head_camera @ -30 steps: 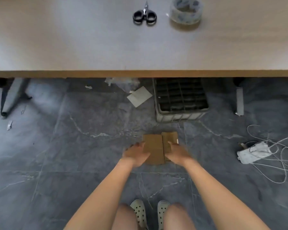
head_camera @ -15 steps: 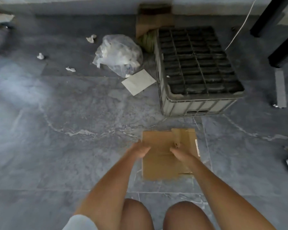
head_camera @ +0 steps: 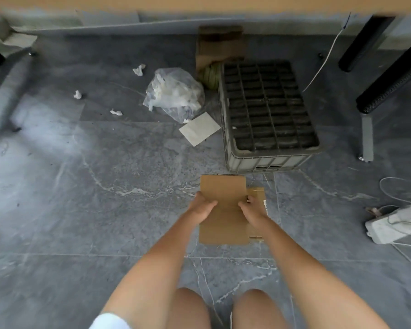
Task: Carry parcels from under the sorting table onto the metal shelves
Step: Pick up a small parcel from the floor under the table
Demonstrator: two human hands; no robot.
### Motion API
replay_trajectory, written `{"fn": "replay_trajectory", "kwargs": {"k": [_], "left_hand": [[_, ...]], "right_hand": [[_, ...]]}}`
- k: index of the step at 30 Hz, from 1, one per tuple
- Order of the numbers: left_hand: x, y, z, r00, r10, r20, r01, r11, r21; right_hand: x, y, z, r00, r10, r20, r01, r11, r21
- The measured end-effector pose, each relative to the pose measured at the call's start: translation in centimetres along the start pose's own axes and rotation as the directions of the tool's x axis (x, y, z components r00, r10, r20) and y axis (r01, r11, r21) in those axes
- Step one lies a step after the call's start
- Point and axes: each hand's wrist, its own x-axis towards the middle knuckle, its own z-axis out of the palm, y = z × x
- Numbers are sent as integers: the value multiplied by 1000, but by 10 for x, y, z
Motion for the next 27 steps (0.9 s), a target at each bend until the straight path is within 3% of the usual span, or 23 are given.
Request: {"fn": "replay_trajectory", "kwargs": {"k": [4, 8, 14, 21, 27], "left_hand": [[-99, 46, -26, 998, 50, -23, -49, 998, 36], [-181, 77, -51, 998, 31, -52, -34, 998, -54], [-271, 105, -81, 997, -28, -70, 19, 993, -117], [-363, 131, -99, 997, -57, 49, 68, 965, -252], [-433, 155, -91, 997, -11, 71, 27, 973, -228]], "right_hand": [[-75, -36, -40, 998, 45, -39, -37, 982, 186], [-143, -58, -75, 997, 69, -40, -40, 871, 490], [-235, -81, -119, 997, 1, -74, 27, 921, 388], [-317, -112, -170, 989, 16, 144, -41, 983, 178], [-375, -134, -196, 988, -121, 98, 94, 966, 243]]}}
